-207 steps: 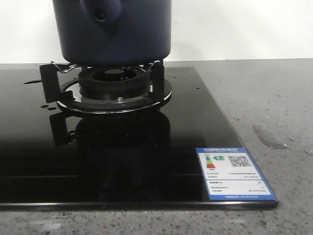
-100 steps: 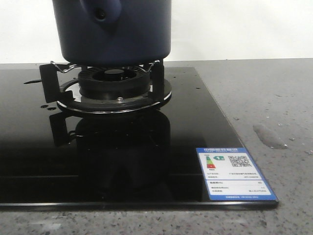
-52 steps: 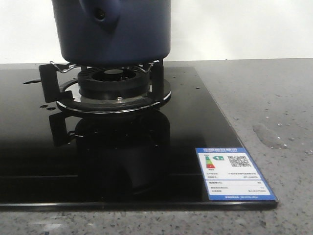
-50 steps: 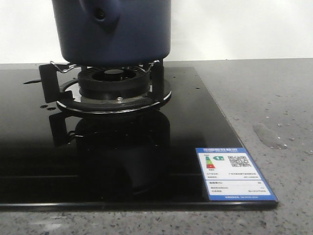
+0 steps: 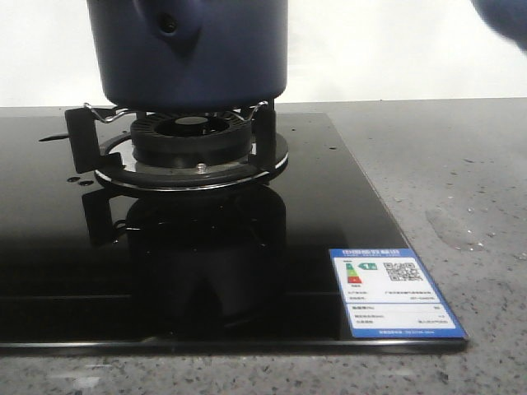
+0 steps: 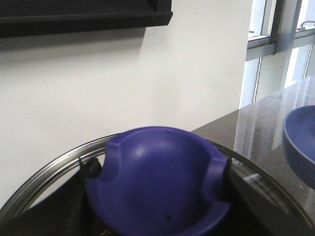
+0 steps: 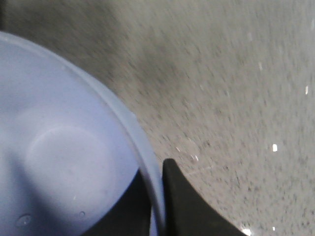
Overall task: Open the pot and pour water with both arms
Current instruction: 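Carry the blue bowl back and lower it onto the counter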
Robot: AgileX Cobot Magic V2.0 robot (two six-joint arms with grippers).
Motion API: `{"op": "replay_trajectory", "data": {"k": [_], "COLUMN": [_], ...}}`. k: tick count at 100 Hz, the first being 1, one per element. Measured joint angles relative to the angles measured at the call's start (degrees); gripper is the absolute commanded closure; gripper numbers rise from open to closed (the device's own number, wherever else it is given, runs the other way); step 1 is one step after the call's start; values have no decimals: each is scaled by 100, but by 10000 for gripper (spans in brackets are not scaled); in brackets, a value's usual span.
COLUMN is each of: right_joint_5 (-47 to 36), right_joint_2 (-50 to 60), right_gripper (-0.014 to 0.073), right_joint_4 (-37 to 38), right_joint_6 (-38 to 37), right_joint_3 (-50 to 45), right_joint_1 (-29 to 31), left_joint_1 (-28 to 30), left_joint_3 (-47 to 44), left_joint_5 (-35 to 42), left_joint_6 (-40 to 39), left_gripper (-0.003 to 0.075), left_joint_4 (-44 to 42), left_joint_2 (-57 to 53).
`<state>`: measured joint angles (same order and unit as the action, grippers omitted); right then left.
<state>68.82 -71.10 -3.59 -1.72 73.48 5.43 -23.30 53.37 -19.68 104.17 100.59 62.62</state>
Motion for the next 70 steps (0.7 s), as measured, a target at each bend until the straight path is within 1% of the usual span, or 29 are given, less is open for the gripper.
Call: {"op": "replay_trajectory", "data": {"k": [11,20,31,54,62,70], "right_joint_5": [-403,-738,-993,-1089,-1097,-1125], "right_joint_2": [27,27,27,-112,-151,-151], "right_gripper": [636,636,636,626,566,452], "right_joint_4": [-206,-314,-412,-447,-456,-470], "right_joint_6": [172,217,238,238,238,238], "right_joint_3": [-799,-1211,-1464,-1683,-1683,-1683], "right_joint_1": [447,541,560,560,560,574], "left_joint_1": [0,0,0,0,0,0], "left_joint_3": [0,0,0,0,0,0], "left_joint_5": [-212,-304,-304,-304,-304,-304], "left_joint_6": [158,207,269,577,627,632], "left_gripper": [480,480,480,480,480,480], "left_joint_4": [12,88,104,138,138,138], "left_joint_2": [152,241,292,447,542,621]}}
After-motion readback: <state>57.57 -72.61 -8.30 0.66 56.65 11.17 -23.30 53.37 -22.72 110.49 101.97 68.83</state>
